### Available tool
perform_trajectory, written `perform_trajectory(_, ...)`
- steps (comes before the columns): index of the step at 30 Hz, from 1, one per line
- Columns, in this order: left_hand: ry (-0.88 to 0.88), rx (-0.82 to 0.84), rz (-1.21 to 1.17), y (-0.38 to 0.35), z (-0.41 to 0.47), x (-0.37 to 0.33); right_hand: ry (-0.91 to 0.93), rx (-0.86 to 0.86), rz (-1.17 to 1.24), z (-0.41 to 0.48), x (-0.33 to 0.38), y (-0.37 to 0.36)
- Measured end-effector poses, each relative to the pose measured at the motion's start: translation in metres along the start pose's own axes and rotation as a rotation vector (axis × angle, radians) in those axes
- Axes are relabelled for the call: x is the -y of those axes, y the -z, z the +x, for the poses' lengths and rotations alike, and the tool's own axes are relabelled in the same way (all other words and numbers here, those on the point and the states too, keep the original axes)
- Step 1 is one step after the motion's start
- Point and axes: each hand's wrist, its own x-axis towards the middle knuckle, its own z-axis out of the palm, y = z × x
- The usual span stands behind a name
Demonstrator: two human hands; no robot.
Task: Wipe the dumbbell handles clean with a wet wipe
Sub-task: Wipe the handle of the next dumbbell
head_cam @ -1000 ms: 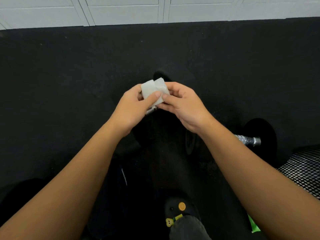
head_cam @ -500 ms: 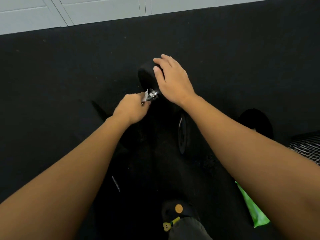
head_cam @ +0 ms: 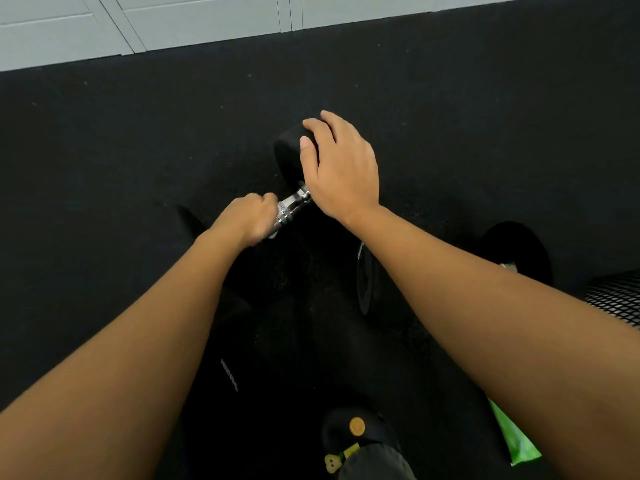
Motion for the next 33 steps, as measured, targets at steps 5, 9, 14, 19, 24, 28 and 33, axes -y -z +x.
perform_trajectory(5,-0.084,-0.136,0.003,-0.013,-0.009,-0.013,-0.014,-0.027,-0.004,-0.001,0.0,-0.002)
perform_trajectory(9,-0.12,-0.11,-0.142,-0.019,-0.004,-0.034,-0.012,-0.029,0.005,-0.001,0.0,-0.002)
perform_trajectory(14,-0.046,-0.08,-0.072,-0.008,-0.009,-0.023,0.002,-0.031,0.006,-0.002,-0.003,-0.002)
perform_trajectory(19,-0.018,-0.128,-0.017,-0.007,-0.024,-0.015,-0.005,-0.041,0.004,-0.003,-0.004,-0.004)
perform_trajectory(24,-0.1,-0.049,-0.183,-0.013,-0.017,-0.031,-0.009,-0.055,0.001,-0.004,-0.003,-0.005)
perform_trajectory(28,-0.089,-0.054,-0.14,-0.01,-0.012,-0.03,-0.01,-0.059,0.002,-0.003,-0.003,-0.005)
perform_trajectory(33,-0.084,-0.152,-0.009,-0.013,-0.017,-0.011,0.001,-0.086,0.0,-0.003,-0.004,-0.007)
